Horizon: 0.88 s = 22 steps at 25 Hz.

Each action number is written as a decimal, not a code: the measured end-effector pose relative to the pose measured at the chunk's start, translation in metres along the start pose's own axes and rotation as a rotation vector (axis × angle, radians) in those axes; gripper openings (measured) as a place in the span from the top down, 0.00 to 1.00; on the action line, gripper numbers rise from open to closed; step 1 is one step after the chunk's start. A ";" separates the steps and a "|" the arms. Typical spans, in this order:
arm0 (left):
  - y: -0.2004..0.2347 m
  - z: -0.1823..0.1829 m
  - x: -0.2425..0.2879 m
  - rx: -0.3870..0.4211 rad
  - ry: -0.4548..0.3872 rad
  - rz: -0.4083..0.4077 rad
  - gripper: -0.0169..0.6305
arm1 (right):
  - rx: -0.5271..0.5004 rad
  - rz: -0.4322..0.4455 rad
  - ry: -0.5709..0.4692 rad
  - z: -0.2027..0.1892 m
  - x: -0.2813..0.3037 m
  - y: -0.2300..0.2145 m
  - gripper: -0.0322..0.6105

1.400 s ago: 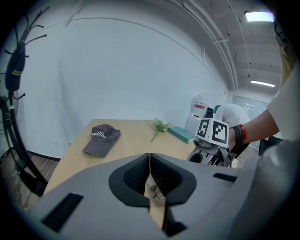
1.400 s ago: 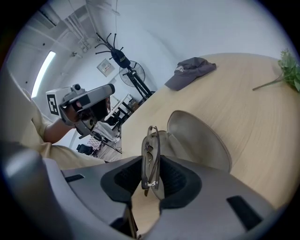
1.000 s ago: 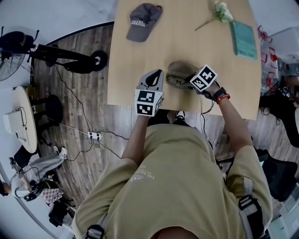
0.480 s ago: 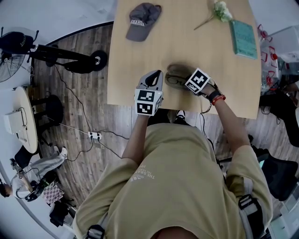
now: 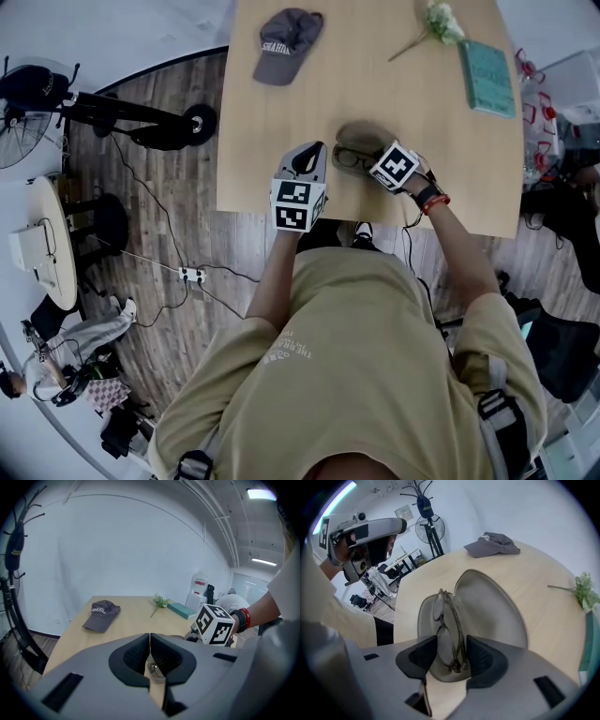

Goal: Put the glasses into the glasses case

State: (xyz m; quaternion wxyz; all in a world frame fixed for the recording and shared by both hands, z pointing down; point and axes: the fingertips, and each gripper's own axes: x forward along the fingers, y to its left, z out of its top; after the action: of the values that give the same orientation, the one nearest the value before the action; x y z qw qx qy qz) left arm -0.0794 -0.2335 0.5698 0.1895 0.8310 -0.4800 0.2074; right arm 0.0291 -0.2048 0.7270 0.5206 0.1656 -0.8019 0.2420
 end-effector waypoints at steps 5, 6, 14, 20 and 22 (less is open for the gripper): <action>0.001 0.003 -0.003 0.002 -0.006 -0.003 0.94 | 0.004 -0.068 -0.027 0.006 -0.007 -0.009 0.57; 0.000 0.003 -0.003 0.004 -0.008 -0.005 0.94 | 0.010 -0.073 -0.030 0.006 -0.008 -0.010 0.56; -0.008 0.010 0.000 0.015 -0.027 -0.018 0.94 | 0.047 -0.123 -0.082 0.004 -0.025 -0.019 0.56; -0.011 0.023 0.000 0.021 -0.054 -0.028 0.94 | 0.132 -0.158 -0.172 0.014 -0.054 -0.023 0.57; -0.011 0.029 0.001 0.021 -0.065 -0.029 0.94 | 0.169 -0.169 -0.207 0.016 -0.066 -0.025 0.59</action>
State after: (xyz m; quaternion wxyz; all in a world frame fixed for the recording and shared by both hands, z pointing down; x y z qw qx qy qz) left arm -0.0643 -0.2441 0.5448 0.1681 0.8461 -0.4717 0.1824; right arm 0.0565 -0.2341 0.6668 0.4380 0.2996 -0.8112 0.2458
